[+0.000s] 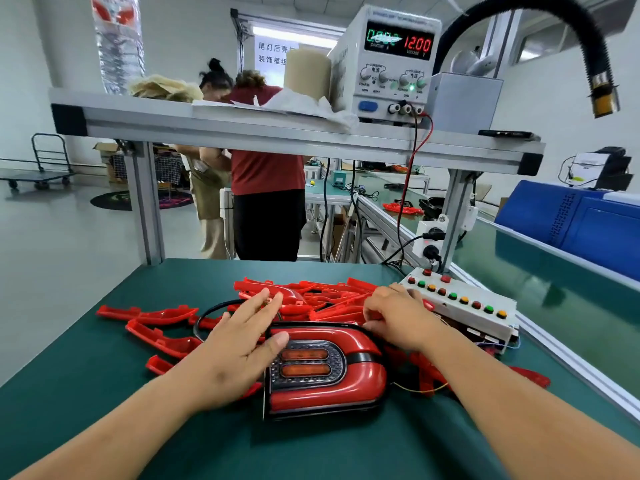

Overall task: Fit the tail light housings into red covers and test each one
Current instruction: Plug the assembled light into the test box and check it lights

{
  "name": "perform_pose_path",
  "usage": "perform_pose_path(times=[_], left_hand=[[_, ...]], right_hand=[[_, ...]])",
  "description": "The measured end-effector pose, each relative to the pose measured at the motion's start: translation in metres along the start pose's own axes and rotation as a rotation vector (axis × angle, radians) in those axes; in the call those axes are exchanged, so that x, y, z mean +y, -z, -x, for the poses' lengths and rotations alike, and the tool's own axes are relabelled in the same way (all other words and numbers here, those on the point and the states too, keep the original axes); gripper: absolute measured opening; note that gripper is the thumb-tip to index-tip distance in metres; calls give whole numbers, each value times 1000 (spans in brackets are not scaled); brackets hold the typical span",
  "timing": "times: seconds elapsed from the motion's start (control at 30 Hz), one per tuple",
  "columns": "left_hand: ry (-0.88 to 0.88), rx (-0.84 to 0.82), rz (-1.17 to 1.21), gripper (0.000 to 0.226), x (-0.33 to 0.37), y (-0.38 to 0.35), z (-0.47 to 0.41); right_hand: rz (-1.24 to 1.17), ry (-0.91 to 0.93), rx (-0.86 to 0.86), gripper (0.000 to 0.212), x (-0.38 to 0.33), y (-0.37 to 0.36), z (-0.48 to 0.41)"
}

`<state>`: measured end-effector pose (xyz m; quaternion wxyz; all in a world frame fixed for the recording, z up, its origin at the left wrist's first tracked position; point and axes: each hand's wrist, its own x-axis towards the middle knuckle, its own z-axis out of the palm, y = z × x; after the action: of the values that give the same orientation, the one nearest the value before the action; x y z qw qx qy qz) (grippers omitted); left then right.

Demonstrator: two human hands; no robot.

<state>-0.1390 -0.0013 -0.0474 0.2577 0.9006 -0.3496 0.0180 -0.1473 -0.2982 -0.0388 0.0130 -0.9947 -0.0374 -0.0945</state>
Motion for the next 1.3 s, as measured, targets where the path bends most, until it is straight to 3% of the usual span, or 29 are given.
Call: perform_pose_path(times=[0.2, 0.43, 0.63, 0.97, 1.17, 1.3], left_hand=[[-75, 42, -51, 48, 23, 11, -59], [-40, -130, -110, 46, 59, -31, -117], [8, -140, -110, 38, 72, -36, -134], [-132, 4, -424, 19, 63, -30, -129], [-97, 17, -465, 39, 58, -29, -128], [-10, 20, -416, 57, 51, -22, -129]], right_hand=[[-144, 26, 195, 15, 0, 5, 0], [-245, 68, 348, 14, -2, 9, -4], [-259, 120, 372, 16, -2, 10, 3], [-158, 136, 383, 18, -5, 9, 7], [-182, 147, 384, 16, -1, 6, 8], [-152, -10, 339, 19, 13, 5, 11]])
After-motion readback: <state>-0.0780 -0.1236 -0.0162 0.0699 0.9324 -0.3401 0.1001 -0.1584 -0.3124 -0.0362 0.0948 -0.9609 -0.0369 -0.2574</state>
